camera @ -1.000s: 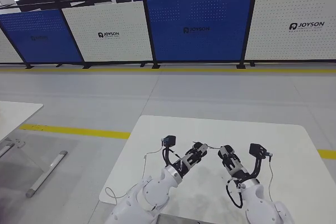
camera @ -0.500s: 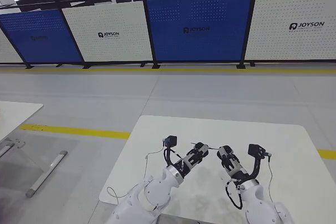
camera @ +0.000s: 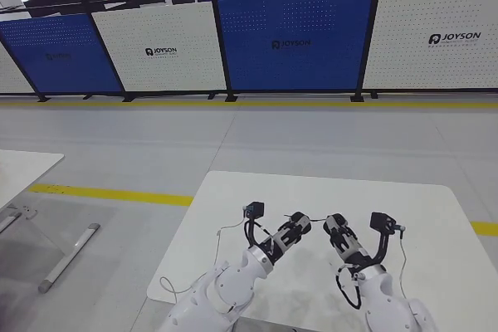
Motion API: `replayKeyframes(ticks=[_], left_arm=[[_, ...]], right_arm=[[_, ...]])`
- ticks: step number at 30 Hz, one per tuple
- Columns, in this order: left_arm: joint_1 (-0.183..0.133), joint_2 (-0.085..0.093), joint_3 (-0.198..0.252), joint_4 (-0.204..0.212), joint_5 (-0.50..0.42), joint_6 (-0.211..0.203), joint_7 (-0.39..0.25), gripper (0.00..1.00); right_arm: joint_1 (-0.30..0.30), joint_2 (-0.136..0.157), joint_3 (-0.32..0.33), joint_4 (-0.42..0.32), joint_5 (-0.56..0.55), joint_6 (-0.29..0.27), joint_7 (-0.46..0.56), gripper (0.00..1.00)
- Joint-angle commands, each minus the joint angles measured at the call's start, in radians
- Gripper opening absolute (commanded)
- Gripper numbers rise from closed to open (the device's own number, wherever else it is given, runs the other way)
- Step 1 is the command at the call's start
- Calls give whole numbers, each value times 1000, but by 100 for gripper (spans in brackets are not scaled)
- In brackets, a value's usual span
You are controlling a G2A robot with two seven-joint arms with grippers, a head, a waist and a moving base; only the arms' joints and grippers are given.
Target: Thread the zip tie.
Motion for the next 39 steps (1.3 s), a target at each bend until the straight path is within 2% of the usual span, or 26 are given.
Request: replayKeyframes(ticks=[1, 8, 9, 10, 11, 19, 24, 34, 36, 38, 39], left_arm=[[0, 0, 1, 0, 3, 0, -1, 0], [-1, -3, 7, -1, -2, 2, 6, 0], [-1, -4, 6, -1, -5, 4, 13, 0], [-2, -5, 7, 0, -9, 7, 19, 0], [-3, -5, 7, 1, -11, 8, 22, 0], [1, -12, -1, 0, -47, 20, 78, 0], [6, -16, -14, -10, -80, 25, 121, 0], [6, -16, -14, -10, -80, 25, 121, 0], [8, -17, -15, -11, -112, 23, 111, 0], [9, -18, -20, -12, -133, 21, 104, 0], [13, -19, -23, -17, -168, 18, 92, 0]], right_arm=[[-1, 0, 1, -5, -1, -2, -3, 0], [0, 1, 1, -12, -3, -3, -7, 0], [0, 1, 1, -11, 0, -1, -7, 4], [1, 0, 0, -11, 2, 1, -6, 49], [1, 0, 0, -11, 2, 3, -6, 100], [-14, 4, -3, -20, -3, 1, 28, 100], [-40, 7, 24, -25, -6, 32, 9, 100], [-47, 8, 36, -21, -5, 45, 1, 100], [-40, 9, 30, -13, -49, 40, -26, 100], [-24, 10, 13, 10, -148, 57, -58, 100], [-16, 7, -1, 22, -145, 55, -60, 100]])
